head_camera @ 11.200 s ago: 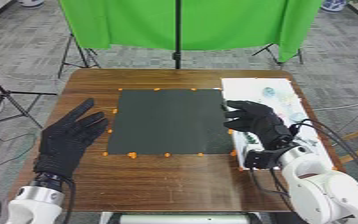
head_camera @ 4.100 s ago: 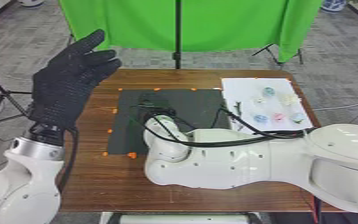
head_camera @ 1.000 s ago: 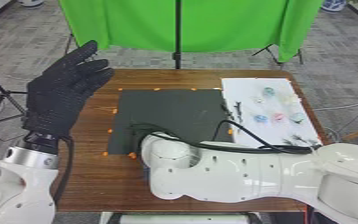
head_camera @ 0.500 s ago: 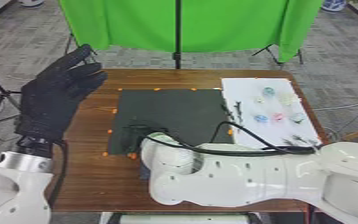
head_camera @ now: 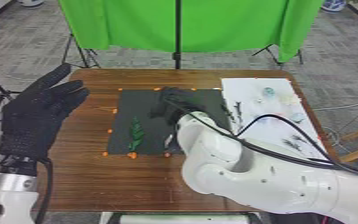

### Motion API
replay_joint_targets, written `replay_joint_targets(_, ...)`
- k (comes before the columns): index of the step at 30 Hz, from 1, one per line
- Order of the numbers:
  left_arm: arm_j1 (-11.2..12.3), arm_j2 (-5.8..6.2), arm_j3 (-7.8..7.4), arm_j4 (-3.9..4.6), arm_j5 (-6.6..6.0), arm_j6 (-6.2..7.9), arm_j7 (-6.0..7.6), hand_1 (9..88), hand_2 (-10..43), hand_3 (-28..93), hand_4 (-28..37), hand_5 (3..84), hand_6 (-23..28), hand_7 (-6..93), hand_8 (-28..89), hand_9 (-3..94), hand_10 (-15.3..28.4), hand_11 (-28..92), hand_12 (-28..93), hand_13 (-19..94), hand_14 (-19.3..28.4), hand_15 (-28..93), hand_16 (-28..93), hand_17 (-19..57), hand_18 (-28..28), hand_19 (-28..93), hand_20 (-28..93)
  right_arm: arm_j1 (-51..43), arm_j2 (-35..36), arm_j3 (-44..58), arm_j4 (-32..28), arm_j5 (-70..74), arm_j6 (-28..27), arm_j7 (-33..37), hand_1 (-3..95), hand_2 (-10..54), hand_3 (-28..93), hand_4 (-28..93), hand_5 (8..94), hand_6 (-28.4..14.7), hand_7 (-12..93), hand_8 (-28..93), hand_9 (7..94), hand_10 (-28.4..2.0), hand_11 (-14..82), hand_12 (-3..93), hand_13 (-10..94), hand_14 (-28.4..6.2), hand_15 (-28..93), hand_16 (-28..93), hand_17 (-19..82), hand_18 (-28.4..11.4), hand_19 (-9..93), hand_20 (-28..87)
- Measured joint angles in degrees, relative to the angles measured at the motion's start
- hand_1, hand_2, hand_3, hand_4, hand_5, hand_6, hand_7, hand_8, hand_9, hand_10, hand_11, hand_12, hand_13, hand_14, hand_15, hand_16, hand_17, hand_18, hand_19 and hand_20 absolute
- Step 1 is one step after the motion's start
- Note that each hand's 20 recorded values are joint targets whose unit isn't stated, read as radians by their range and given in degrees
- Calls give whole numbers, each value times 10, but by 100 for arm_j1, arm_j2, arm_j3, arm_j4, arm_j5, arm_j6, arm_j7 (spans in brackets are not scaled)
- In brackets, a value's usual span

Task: Arrange flowers

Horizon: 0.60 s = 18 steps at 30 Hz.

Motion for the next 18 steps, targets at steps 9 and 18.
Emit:
replay_joint_targets(9,2,-32,-24,0,10,-7,-62,240,65,792,-202,372,98,161,-105,342,218,295,117,231,282,509,-87,-105,242,547,170,-1523,556,1808,-309,-359,176,543,332,-14,710,-207,626,-64,114,-108,784,-193,216,147,828,-123,551,146,512,-220,895,-283)
replay_joint_targets(18,-70,-32,37,7,14,7,-83,240,64,792,-203,372,97,162,-105,342,219,294,117,231,283,510,-87,-104,242,547,169,-2082,1353,2064,-479,-671,272,821,336,-16,703,-201,598,-68,104,-107,828,-187,220,152,870,-110,542,152,532,-212,900,-283)
